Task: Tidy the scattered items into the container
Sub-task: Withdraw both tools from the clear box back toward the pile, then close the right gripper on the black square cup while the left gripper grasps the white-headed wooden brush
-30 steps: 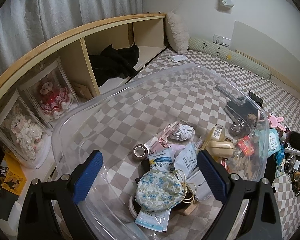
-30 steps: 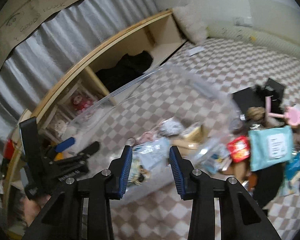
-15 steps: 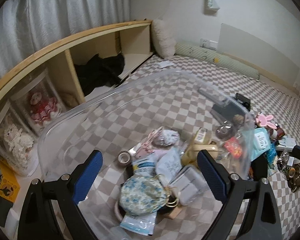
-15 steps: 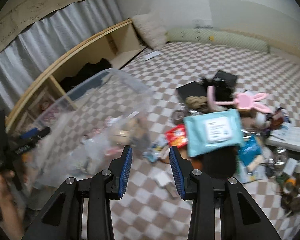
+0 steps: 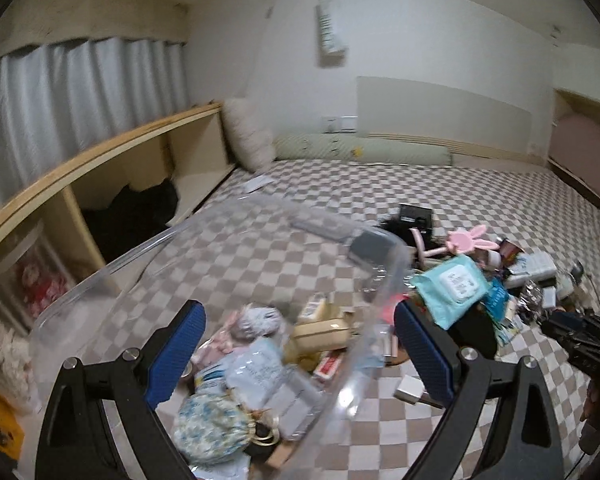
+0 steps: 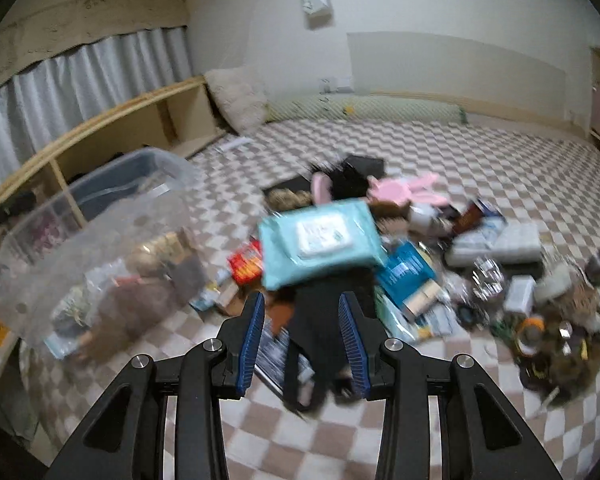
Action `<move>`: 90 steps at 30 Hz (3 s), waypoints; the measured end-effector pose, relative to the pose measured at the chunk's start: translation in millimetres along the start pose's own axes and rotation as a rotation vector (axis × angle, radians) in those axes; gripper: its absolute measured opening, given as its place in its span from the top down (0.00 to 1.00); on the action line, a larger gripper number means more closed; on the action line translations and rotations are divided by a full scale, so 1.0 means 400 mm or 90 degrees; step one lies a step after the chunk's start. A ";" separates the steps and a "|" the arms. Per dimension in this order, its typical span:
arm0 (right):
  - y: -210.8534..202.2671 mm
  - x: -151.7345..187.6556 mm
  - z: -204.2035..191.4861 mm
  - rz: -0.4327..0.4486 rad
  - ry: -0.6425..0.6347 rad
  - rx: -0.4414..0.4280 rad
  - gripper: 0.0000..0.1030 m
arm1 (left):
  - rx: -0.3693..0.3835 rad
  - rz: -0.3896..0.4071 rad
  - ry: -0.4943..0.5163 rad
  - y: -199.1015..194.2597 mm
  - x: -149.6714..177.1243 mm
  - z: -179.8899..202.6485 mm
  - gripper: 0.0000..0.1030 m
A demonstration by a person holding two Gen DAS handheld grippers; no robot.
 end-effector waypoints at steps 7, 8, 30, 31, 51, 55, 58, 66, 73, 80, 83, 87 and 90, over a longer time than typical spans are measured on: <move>0.027 0.099 0.057 -0.043 -0.011 0.048 0.62 | 0.057 -0.008 0.068 0.007 0.052 0.130 0.07; 0.028 0.112 0.061 -0.048 -0.013 0.050 0.62 | 0.061 -0.009 0.082 0.009 0.063 0.151 0.07; 0.088 0.249 0.036 -0.103 -0.120 0.056 0.62 | 0.098 -0.244 0.131 0.274 0.356 0.311 0.07; 0.092 0.250 0.029 -0.104 -0.136 0.057 0.62 | 0.093 -0.255 0.120 0.288 0.362 0.304 0.07; 0.198 0.249 0.008 -0.145 -0.180 0.015 0.62 | 0.050 -0.311 0.114 0.417 0.424 0.321 0.07; 0.206 0.251 0.007 -0.148 -0.171 0.010 0.62 | 0.037 -0.306 0.133 0.422 0.429 0.328 0.05; 0.206 0.251 0.008 -0.149 -0.165 0.008 0.62 | 0.018 -0.298 0.146 0.422 0.430 0.327 0.05; 0.200 0.240 0.012 -0.144 -0.152 -0.004 0.62 | -0.025 -0.327 0.098 0.420 0.433 0.256 0.05; 0.220 0.226 0.011 -0.146 -0.145 -0.016 0.62 | -0.023 -0.338 0.084 0.413 0.436 0.233 0.05; 0.247 0.219 0.014 -0.152 -0.146 -0.010 0.62 | 0.005 -0.347 0.074 0.416 0.441 0.255 0.07; 0.260 0.221 0.027 -0.159 -0.121 -0.005 0.71 | 0.003 -0.349 0.061 0.429 0.433 0.262 0.07; 0.261 0.221 0.047 -0.164 -0.072 -0.017 0.73 | -0.007 -0.354 0.030 0.462 0.412 0.252 0.07; 0.249 0.220 0.052 -0.165 -0.063 -0.013 0.76 | -0.015 -0.355 0.012 0.484 0.402 0.238 0.13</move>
Point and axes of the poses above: each gripper's, at about its wrist camera, not at the fingertips, and y roughly the way its jaws point, z to its right, x to its underside, the point moved 2 cm from there along y, roughly the way its jaws point, and after that the axes turned 10 degrees about -y, right-handed, at the moved point
